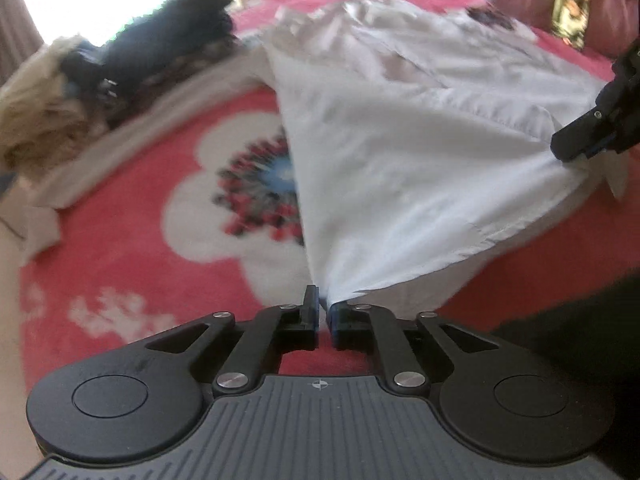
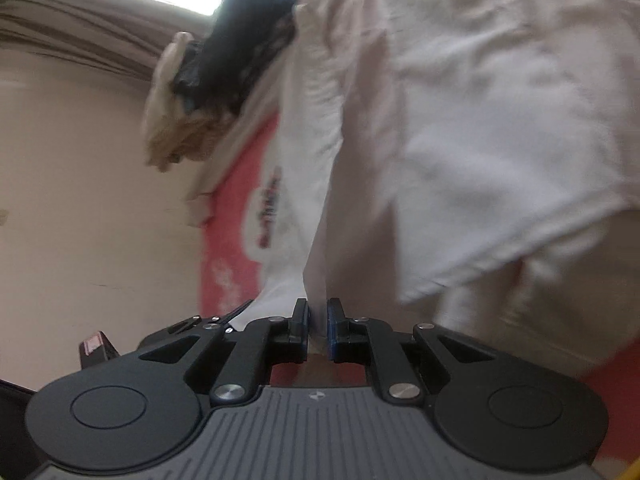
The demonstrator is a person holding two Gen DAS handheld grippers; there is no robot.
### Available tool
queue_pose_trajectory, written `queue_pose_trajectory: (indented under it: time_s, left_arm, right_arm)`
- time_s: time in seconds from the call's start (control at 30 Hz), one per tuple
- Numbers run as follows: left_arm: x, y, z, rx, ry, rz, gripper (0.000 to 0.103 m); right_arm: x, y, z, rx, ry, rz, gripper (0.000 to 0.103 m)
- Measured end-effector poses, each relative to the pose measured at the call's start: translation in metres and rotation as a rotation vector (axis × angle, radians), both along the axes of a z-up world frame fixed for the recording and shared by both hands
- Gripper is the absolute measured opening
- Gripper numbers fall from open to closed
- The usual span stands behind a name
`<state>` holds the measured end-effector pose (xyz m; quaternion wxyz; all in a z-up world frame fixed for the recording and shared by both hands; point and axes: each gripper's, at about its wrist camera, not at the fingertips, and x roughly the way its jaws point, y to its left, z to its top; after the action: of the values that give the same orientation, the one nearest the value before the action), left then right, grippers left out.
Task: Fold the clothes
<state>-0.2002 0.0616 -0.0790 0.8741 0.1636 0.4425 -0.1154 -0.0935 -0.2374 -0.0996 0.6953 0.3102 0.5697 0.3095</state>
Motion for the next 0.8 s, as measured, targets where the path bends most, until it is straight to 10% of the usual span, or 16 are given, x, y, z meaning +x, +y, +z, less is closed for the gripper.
queue_pose_trajectory:
  time_s: [0.27,0.37,0.6,0.8]
  left_arm:
    - [-0.004,-0.009,-0.014,0.009,0.030,-0.064,0.018]
    - [-0.004,-0.007,-0.016,-0.001,0.035,-0.056,0.018]
    - [0.000,-0.003,-0.015,-0.044,0.050,-0.028,0.019]
    - [0.000,-0.006,-0.016,-0.034,0.042,-0.030,0.019]
  right_arm:
    - [-0.017,0.014,-0.014,-0.210,0.018,0.038,0.016]
    - [-0.015,0.020,0.004,-0.247,-0.037,0.095,0.038]
    - [-0.005,-0.017,0.083,-0.359,-0.311,0.063,0.050]
    - [0.026,-0.023,0.080,-0.570,-0.378,-0.052,0.057]
